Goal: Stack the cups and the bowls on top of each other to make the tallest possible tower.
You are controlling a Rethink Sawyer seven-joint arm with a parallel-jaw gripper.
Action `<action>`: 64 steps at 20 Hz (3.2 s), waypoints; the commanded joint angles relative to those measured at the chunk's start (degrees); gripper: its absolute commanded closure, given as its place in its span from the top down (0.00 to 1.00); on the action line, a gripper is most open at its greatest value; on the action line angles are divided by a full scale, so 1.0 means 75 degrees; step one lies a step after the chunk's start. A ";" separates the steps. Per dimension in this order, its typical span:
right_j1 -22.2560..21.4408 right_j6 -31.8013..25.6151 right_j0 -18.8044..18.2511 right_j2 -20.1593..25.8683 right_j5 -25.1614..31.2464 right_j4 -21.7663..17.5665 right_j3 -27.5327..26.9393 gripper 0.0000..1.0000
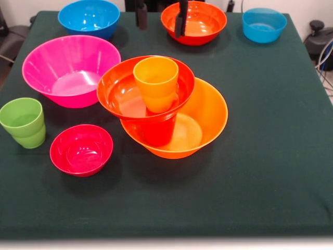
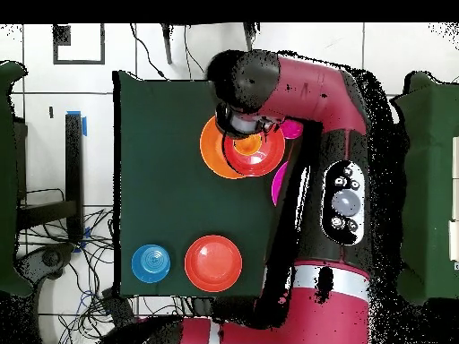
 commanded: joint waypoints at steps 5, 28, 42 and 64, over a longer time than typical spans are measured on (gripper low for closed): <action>0.0336 -0.0278 -0.0181 0.0551 0.0657 -0.0161 -0.0364 1.00; -0.0156 0.0402 0.0085 0.0413 -0.0601 0.0156 0.1294 1.00; -0.0480 0.0892 0.0578 0.0066 -0.1660 -0.0033 0.2491 1.00; -0.0581 0.2034 0.1329 -0.0471 -0.2496 0.0662 0.3489 1.00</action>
